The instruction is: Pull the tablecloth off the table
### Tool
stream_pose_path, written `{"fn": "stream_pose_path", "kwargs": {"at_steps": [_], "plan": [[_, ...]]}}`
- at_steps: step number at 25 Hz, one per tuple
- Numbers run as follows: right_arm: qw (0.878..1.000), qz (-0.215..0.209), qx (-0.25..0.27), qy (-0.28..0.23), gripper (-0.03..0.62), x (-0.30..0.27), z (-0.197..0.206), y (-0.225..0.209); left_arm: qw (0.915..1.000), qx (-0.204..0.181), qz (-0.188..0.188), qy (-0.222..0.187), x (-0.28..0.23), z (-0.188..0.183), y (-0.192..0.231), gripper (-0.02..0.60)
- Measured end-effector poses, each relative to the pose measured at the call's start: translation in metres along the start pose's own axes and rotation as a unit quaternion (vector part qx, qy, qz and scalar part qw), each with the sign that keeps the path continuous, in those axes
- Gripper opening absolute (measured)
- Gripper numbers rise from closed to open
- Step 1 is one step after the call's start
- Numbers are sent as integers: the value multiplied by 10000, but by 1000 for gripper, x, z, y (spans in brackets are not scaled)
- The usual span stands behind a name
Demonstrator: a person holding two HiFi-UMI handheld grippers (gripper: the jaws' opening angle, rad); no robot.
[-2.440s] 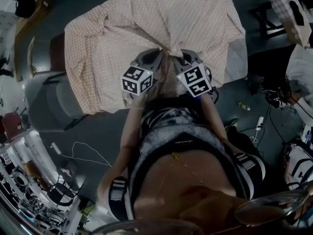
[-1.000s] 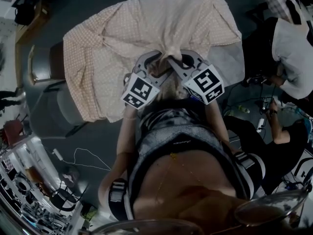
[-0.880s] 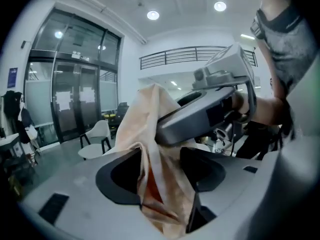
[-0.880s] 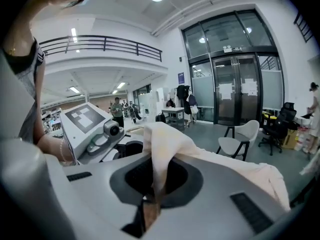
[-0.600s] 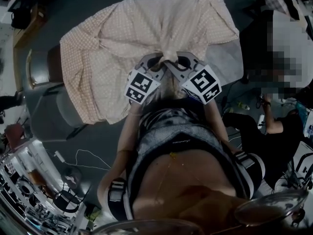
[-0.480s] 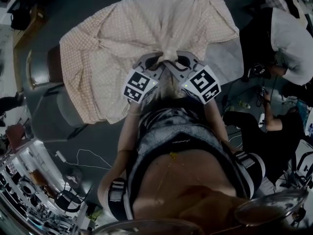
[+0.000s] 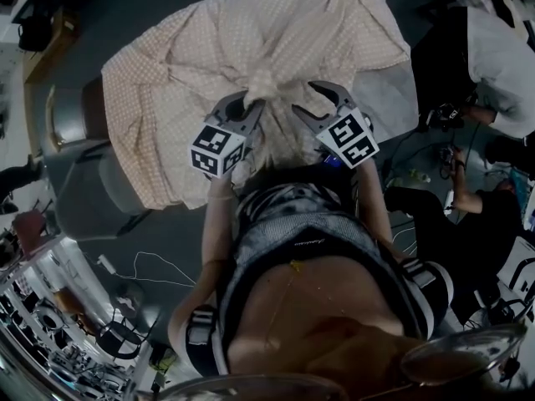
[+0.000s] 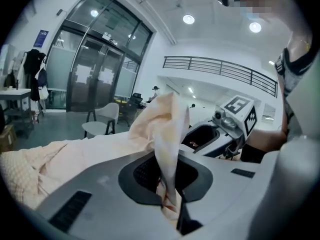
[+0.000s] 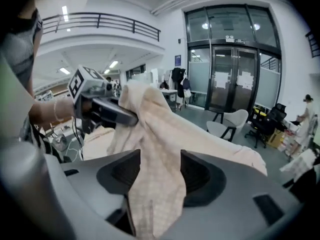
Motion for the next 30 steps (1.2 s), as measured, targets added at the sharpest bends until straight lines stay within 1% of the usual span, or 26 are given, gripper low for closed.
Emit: {"fn": "stream_pose_path", "kwargs": {"at_steps": [4,6,9,11,13,19,20,22,23,24,26,28,30], "plan": [[9955,500,409,692,284,-21,31,-14,9999,53,-103,9,9,2,-1,21],[9927,732,592,756,284,-29,35,-22,9999,83,-141,6,11,2,-5,21],[9898,993,761,679,284,-44,34,-35,9997,94,-213,-1,13,1,-9,21],[9859,1149,998,699,284,-56,32,-44,9996,96,-262,2,13,0,-11,21],[9814,1216,1270,774,284,-70,31,-49,9995,104,-295,4,13,-1,-13,21],[9719,1111,1886,869,280,-102,27,-54,9994,90,-347,26,9,-1,-14,20],[9708,1095,1948,866,241,-104,25,-54,9993,95,-351,19,8,-2,-14,21],[9700,1059,2017,844,113,-104,24,-51,9993,107,-350,-7,8,-2,-14,21],[9704,1015,2026,841,86,-103,24,-49,9993,109,-348,-13,8,-2,-14,20],[9715,940,2005,843,75,-102,23,-45,9993,103,-350,-9,10,-2,-13,20],[9781,679,1802,790,67,-100,22,-36,9993,73,-374,10,15,-1,-11,21],[9887,292,1353,572,64,-93,20,-25,9992,53,-402,11,20,0,-10,21],[9959,-50,867,261,64,-82,18,-16,9991,16,-421,4,20,2,-11,21]]}}
Point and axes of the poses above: the fingertips, and each gripper's own axes: x backward along the fingers, y to its left, z out of its underside, the point moved 8 cm from there along x, backward along the fingers, and after that the axes turned 3 degrees about -x, right-handed, at the moved point
